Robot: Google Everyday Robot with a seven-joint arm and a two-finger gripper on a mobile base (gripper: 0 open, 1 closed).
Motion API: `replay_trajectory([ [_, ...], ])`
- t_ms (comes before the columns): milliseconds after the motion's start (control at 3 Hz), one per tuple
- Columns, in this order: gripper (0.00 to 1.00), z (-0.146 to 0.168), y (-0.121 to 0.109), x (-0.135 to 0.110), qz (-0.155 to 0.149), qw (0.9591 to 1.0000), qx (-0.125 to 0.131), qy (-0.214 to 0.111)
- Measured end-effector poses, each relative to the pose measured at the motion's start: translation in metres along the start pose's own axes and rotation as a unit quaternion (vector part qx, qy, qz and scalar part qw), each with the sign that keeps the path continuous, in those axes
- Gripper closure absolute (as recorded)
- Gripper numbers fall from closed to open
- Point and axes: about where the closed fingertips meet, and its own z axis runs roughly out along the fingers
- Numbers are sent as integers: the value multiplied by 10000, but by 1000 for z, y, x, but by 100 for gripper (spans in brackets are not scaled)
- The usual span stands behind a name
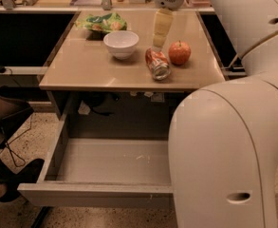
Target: Place coke can into top drawer
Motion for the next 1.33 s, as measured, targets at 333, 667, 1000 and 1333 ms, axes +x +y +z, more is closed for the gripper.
replay_trajectory([
  [333, 0, 26, -3, 19, -45, 9996, -108, -241],
  [667, 0, 69, 2, 25, -324, 9972, -448, -513],
  [1000, 0, 104, 8, 28, -580, 9933, -676, -742],
  [1333, 0, 116, 11, 14, -727, 9916, -722, -785],
])
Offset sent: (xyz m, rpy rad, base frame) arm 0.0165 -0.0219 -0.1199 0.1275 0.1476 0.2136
